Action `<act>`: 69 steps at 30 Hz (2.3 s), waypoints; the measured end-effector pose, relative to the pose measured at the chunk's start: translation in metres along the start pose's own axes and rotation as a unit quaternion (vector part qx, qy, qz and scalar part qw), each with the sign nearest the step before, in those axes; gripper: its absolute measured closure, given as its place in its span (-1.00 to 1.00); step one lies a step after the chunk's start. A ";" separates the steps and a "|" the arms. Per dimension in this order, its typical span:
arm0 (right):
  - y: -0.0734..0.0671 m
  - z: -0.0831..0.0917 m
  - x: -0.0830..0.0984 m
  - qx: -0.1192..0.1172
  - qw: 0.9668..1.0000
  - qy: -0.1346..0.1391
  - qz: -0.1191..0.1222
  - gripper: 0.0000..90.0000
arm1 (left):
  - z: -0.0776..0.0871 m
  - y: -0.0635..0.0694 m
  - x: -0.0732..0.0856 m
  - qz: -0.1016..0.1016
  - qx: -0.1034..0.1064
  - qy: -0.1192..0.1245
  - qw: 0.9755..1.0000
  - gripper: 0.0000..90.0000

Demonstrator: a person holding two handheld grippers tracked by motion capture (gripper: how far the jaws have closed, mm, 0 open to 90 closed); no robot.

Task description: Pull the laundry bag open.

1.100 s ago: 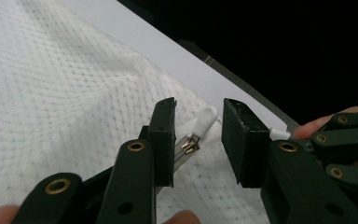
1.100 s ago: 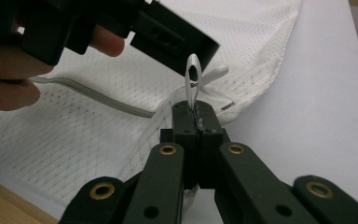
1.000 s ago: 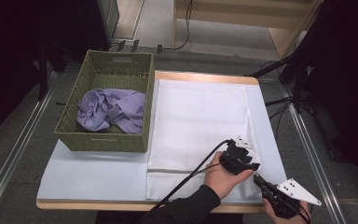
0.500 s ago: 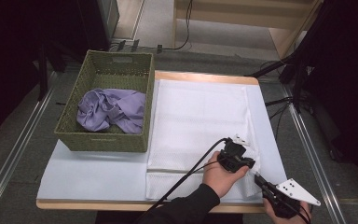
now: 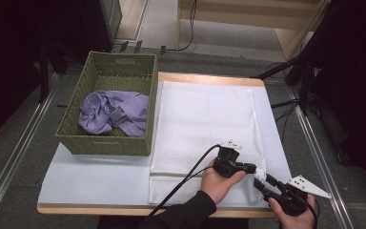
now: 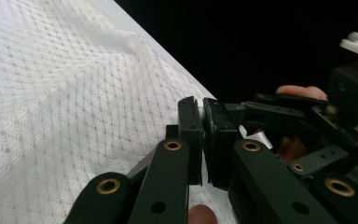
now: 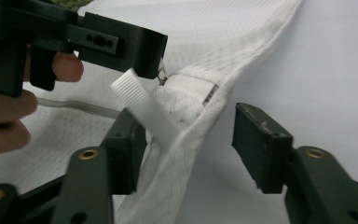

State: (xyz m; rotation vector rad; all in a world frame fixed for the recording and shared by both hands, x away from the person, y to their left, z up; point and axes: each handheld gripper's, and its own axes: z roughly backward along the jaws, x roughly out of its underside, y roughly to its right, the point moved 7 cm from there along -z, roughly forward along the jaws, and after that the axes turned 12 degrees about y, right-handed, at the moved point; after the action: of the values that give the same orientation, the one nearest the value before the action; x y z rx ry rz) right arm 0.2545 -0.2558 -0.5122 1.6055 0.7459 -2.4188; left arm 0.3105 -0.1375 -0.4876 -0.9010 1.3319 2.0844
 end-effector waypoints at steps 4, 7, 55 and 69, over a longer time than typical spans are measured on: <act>0.001 -0.007 -0.005 -0.035 0.999 0.008 -0.036 0.17 | 0.001 -0.003 0.002 -0.003 -0.002 -0.001 1.000 0.96; 0.001 -0.004 -0.011 -0.052 0.997 0.020 -0.054 0.44 | 0.001 -0.005 0.004 0.001 0.001 -0.004 1.000 0.95; -0.012 0.000 -0.014 0.008 0.999 0.032 0.022 0.97 | 0.012 -0.008 0.023 -0.035 -0.037 -0.020 0.998 0.96; -0.011 0.001 -0.015 0.018 0.999 0.034 0.033 0.97 | 0.023 -0.018 0.028 -0.048 -0.060 -0.024 0.997 0.96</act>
State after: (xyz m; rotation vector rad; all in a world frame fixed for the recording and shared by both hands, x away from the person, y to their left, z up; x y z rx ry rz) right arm 0.2555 -0.2495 -0.4949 1.7067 0.6521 -2.3543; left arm 0.2994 -0.1076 -0.5121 -0.9391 1.1269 2.1168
